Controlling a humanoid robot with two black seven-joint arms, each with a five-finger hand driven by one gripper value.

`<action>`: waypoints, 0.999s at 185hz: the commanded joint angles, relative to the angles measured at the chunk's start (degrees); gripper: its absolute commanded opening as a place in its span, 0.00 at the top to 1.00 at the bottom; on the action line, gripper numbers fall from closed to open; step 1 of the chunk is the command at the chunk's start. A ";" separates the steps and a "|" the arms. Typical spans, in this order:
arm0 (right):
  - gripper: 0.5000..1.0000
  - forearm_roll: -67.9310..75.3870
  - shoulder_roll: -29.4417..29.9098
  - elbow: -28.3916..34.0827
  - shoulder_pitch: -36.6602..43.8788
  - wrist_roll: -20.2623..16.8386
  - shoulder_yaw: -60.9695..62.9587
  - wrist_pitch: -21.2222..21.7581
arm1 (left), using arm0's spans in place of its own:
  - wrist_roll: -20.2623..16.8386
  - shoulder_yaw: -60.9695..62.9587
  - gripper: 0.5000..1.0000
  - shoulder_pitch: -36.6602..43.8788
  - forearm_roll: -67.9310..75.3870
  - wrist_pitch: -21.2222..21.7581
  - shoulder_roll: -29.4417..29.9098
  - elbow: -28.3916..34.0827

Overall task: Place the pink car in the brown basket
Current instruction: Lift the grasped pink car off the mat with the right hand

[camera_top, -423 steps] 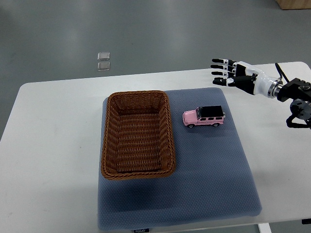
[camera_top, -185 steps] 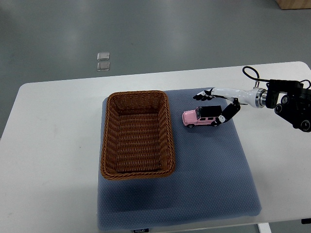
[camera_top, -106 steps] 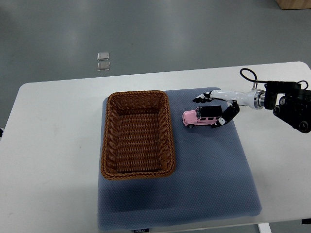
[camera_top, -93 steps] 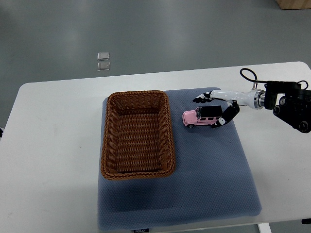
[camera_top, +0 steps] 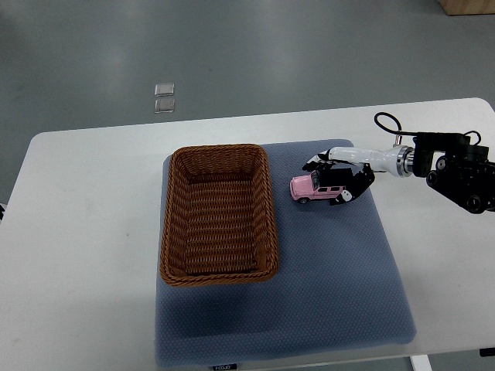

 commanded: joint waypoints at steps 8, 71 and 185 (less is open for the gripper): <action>0.40 0.00 1.66 -2.61 0.92 0.03 -0.09 0.00 | 0.00 0.00 0.00 -0.01 0.01 0.00 0.00 0.00; 0.76 -0.09 1.40 -2.70 1.19 0.21 -0.18 0.09 | 0.00 0.00 0.00 -0.01 0.01 0.00 0.00 0.00; 1.00 0.18 -0.71 -2.61 4.79 3.22 0.08 0.27 | 0.00 0.00 0.00 -0.01 0.01 0.00 0.00 0.00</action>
